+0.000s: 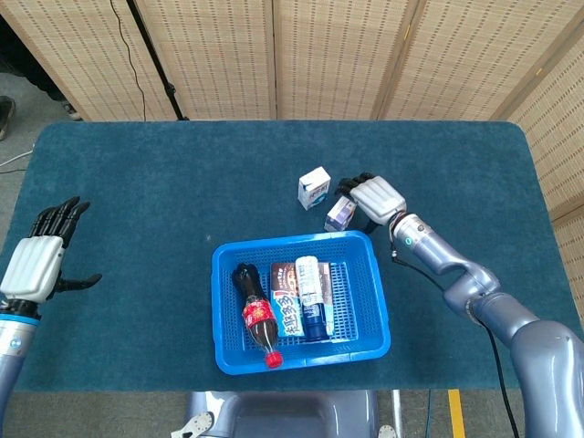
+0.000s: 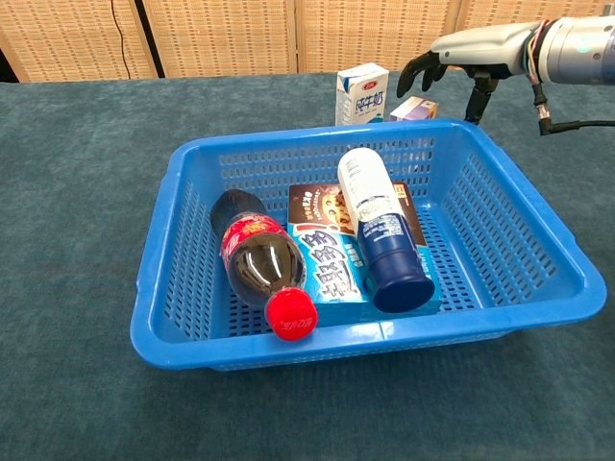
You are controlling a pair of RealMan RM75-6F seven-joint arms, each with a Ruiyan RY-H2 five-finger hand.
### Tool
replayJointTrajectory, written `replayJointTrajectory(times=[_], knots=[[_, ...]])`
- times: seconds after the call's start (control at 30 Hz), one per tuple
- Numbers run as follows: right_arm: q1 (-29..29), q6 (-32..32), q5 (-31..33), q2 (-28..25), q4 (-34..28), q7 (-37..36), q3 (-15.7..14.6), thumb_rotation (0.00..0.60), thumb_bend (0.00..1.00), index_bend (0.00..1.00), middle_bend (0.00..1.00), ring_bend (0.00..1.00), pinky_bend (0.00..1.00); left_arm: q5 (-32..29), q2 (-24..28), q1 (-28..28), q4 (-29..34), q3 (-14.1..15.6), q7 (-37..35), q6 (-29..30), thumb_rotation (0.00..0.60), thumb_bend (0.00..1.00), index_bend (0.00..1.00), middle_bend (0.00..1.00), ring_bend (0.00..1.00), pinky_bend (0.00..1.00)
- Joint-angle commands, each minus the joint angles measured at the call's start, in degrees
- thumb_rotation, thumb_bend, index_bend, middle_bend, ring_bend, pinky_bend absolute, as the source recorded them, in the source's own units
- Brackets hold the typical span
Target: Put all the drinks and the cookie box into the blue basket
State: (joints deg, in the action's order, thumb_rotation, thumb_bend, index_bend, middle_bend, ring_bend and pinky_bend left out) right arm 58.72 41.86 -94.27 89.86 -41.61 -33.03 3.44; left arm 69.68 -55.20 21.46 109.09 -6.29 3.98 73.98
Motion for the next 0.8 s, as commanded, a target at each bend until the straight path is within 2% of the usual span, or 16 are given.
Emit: replayJointTrajectory(times=[0.03,0.1,0.17,0.27,0.5,0.67,0.8], knots=[[0.2,0.9,0.2,1.9,2.4,-0.4,-0.7,0.600,0.11,0.30,0.27,0.32,0.22,-0.2,-0.1,0.0,-0.2,-0.2,0.0,-0.5,0.600,0.08,0.00,0.00,0.00,0.00],[0.1,1.8,0.5,3.2,4.0,-0.6,-0.7,0.600,0.18,0.37,0.33,0.38,0.25,-0.3,-0.1,0.0,-0.3,-0.4,0.0,-0.9,0.600,0.08,0.00,0.00,0.00,0.00],[-0.1,2.9,0.9,4.4,5.3,-0.4,-0.5,0.600,0.34,0.49,0.43,0.45,0.28,-0.3,-0.1,0.0,-0.3,-0.4,0.0,-1.1,0.600,0.08,0.00,0.00,0.00,0.00],[-0.5,4.7,1.4,5.6,7.1,-0.6,-0.2,0.600,0.48,0.55,0.50,0.50,0.31,-0.3,-0.2,-0.1,-0.4,-0.6,0.2,-1.3,0.600,0.08,0.00,0.00,0.00,0.00],[-1.7,11.0,1.5,3.3,6.9,-1.1,0.2,0.600,0.51,0.59,0.53,0.51,0.31,-0.2,0.0,-0.2,-0.5,-1.0,-0.8,-2.3,0.600,0.08,0.00,0.00,0.00,0.00],[-3.9,18.7,2.0,-5.4,-3.8,0.5,2.1,0.600,0.52,0.59,0.53,0.52,0.31,0.6,0.6,-0.2,-0.7,-0.9,-2.6,-3.5,0.600,0.08,0.00,0.00,0.00,0.00],[-6.6,23.9,2.3,-14.8,-17.1,5.3,3.3,0.600,0.52,0.59,0.53,0.51,0.31,2.5,1.1,-0.7,-0.5,-0.8,-4.0,-3.2,0.600,0.08,0.00,0.00,0.00,0.00]])
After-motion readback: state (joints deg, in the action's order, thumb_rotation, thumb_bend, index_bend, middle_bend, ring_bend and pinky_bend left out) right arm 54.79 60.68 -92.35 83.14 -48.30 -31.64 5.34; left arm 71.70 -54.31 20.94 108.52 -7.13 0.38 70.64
